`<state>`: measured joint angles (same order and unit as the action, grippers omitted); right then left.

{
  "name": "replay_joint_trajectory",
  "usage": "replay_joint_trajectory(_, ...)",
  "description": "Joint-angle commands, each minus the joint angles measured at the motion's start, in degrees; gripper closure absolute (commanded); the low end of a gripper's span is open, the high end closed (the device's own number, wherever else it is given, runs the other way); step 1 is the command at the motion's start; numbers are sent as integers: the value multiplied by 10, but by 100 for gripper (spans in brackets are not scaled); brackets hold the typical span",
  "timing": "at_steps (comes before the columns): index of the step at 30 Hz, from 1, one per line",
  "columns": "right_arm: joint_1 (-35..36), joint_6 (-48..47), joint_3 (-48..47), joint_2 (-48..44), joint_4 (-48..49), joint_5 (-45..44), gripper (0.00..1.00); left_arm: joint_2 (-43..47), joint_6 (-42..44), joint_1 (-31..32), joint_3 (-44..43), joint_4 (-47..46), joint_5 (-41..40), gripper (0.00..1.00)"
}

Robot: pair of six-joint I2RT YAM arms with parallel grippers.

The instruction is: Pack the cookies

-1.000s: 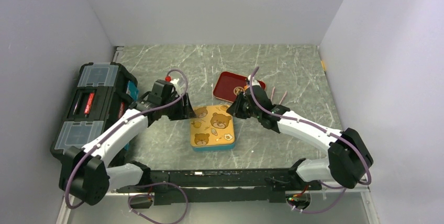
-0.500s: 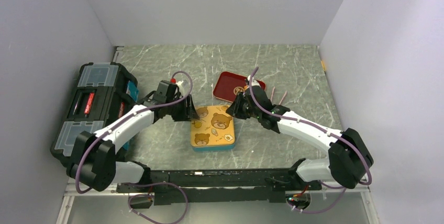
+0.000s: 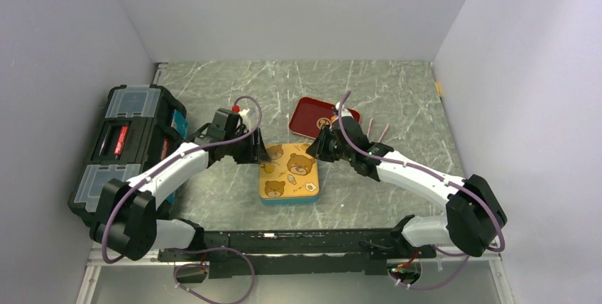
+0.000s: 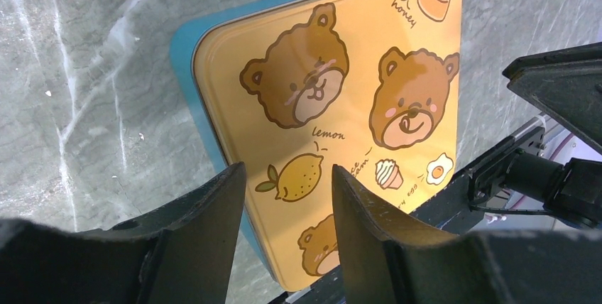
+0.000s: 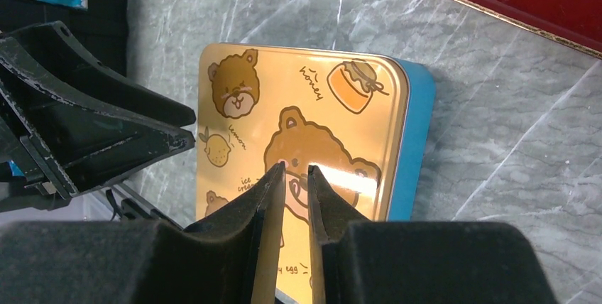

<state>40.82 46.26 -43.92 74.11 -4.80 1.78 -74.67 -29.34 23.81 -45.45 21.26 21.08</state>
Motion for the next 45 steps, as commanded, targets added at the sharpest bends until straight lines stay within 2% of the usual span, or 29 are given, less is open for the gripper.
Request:
replay_joint_trajectory(1, 4, -8, -8, -7, -3, 0, 79, 10, 11, 2, -15, -13, 19, 47)
replay_joint_trajectory(5, 8, -15, -14, -2, -23, -11, 83, 6, 9, 4, -11, -20, 24, 47)
replay_joint_trajectory(9, 14, -26, -17, 3, -50, -17, 94, 1, 9, 6, -9, -24, 26, 47)
replay_joint_trajectory(13, 17, -35, -14, 37, -61, -21, 100, -1, 10, 9, -9, -24, 27, 47)
replay_joint_trajectory(17, 26, -29, 4, 67, -50, -4, 100, -5, 10, 11, -2, -29, 28, 47)
replay_joint_trajectory(23, 43, -25, 17, 95, -67, -36, 100, -13, 8, 13, 14, -41, 33, 47)
replay_joint_trajectory(35, 47, -33, -14, 77, -90, -52, 100, -17, 12, 13, 14, -37, 28, 47)
replay_joint_trajectory(38, 48, -37, -22, 79, -94, -51, 100, -28, 16, 14, -2, -33, 28, 48)
replay_joint_trajectory(45, 50, -35, -22, 79, -91, -49, 100, -48, 38, 14, -99, 20, 10, 48)
